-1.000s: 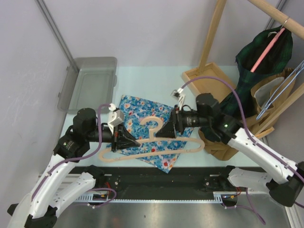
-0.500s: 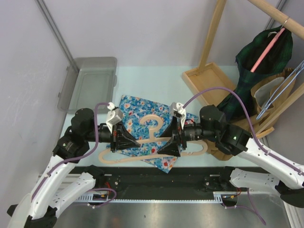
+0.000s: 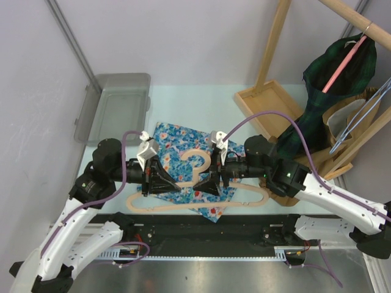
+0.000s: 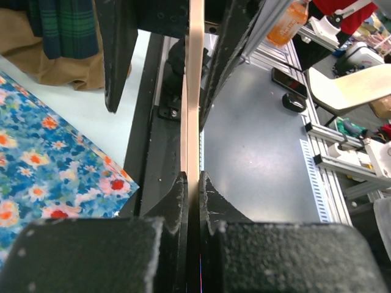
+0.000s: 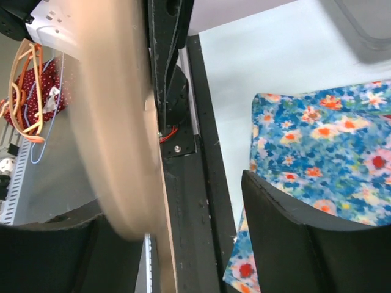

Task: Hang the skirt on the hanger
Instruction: Pass the hanger from the left arm to the right

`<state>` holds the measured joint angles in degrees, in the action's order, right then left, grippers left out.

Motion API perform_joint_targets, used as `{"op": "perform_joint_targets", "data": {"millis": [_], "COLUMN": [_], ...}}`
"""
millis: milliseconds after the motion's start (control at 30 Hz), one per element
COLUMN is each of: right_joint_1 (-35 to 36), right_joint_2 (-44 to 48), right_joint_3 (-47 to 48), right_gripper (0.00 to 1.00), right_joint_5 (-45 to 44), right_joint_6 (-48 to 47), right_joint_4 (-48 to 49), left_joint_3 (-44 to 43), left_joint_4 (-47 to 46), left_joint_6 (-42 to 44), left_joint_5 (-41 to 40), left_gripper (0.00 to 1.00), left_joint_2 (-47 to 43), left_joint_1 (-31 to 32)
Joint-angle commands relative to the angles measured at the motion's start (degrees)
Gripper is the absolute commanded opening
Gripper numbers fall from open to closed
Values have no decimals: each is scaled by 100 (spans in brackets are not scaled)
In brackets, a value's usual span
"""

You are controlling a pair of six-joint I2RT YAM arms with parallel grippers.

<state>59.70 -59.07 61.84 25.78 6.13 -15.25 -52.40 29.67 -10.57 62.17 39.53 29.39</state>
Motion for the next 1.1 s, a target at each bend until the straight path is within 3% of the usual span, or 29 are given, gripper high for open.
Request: {"op": "perform_joint_targets", "data": {"millis": [0, 33, 133, 167, 233, 300, 333, 367, 433, 500, 667, 800, 900, 1067], "right_joint_1": [173, 199, 243, 252, 287, 340, 375, 462, 507, 578, 569, 534, 551, 516], "right_joint_2": [-149, -175, -272, -289, -325, -333, -333, -342, -421, -544, -983, -1308, -1590, -2125], "right_joint_3": [38, 38, 56, 56, 65, 56, 65, 65, 47, 12, -610, -893, -981, -973], "right_gripper": [61, 59, 38, 18, 0, 0, 0, 0, 0, 0, 0, 0, 0, 0], "right_joint_5": [-47, -38, 23, 24, -20, -186, -292, -441, -793, -1196, -1172, -637, -286, 67], "right_joint_6": [-77, -86, -86, -68, -86, -103, -129, -164, -174, -51, 633, 1081, 1337, 1619], "right_joint_4": [496, 540, 497, 479, 365, 233, 180, 119, -145, -303, 415, 1757, 2575, 3605], "left_joint_3": [-51, -42, -42, -42, -51, -60, -68, -112, -191, -262, -183, 98, 405, 854], "left_joint_4": [-497, -506, -532, -541, -541, -533, -480, -454, -322, -226, -199, 204, 538, 715], "left_joint_6": [-77, -86, -86, -94, -112, -147, -173, -191, -296, -427, -858, -1647, -2131, -2537], "left_joint_5": [199, 190, 155, 137, 6, -222, -571, -801, -1825, -2654, -4384, -5580, -5760, -5593], "left_gripper": [0, 0, 0, 0, 0, 4, 34, 50, 72, 78, 79, 68, 56, 53], "left_joint_2": [11, 11, 20, 37, 55, 72, 81, 81, 38, -120, -603, -1087, -1377, -1649], "left_joint_1": [6, 6, -3, -3, -3, -3, 6, -3, 6, -3, 6, -3, 6, -3]}}
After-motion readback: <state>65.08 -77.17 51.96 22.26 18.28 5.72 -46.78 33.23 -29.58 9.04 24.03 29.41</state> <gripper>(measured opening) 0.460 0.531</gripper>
